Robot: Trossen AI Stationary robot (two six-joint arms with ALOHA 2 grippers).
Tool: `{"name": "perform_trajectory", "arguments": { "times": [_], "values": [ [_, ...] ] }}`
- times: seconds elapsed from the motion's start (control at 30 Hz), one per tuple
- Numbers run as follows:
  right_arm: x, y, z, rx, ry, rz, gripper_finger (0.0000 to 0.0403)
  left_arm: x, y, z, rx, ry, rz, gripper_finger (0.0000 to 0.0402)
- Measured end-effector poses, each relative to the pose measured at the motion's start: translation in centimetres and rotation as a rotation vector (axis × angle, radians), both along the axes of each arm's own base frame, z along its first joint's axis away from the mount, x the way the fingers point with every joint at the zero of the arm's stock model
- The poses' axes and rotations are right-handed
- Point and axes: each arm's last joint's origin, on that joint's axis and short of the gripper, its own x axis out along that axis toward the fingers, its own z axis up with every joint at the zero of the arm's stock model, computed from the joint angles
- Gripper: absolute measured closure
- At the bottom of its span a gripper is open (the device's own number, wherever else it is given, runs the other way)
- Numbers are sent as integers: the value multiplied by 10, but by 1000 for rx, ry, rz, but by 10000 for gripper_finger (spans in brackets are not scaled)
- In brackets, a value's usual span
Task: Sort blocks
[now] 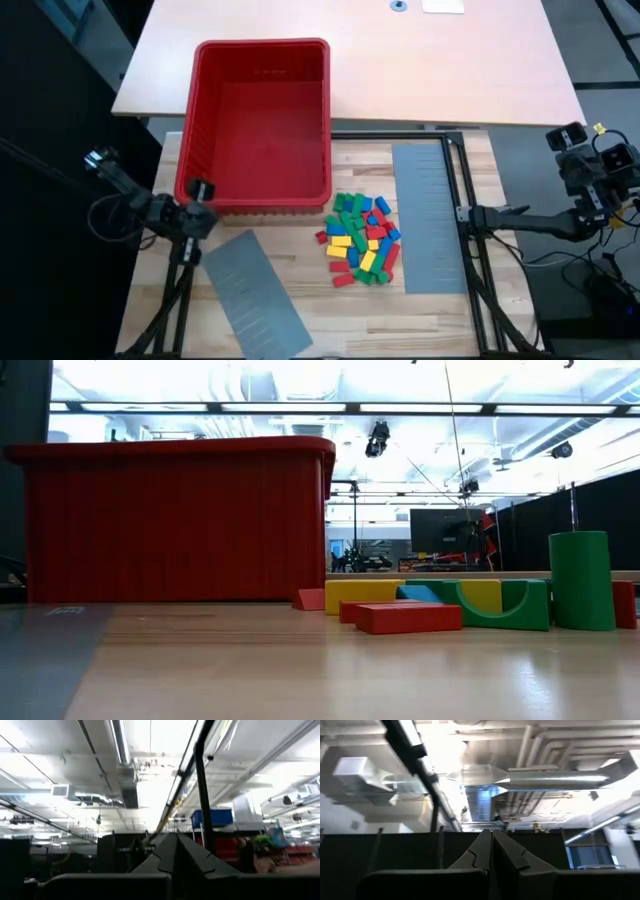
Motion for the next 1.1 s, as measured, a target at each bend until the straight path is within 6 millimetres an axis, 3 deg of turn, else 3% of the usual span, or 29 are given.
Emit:
{"name": "perform_trajectory", "arguments": {
  "times": [0.33,0.5,0.67,0.87,1.1],
  "values": [
    [25,-5,12,67,25,-49,403,2,-1,34,4,-46,85,402],
    [42,-6,22,61,51,-55,403,5,4,47,-162,61,194,402],
    [56,-6,35,52,138,-41,403,7,4,59,-158,186,209,402],
    [70,-8,48,82,457,-62,403,-3,12,84,-161,303,156,402],
    [97,-13,31,212,963,-148,403,-13,20,97,-168,373,131,402]
  ]
}}
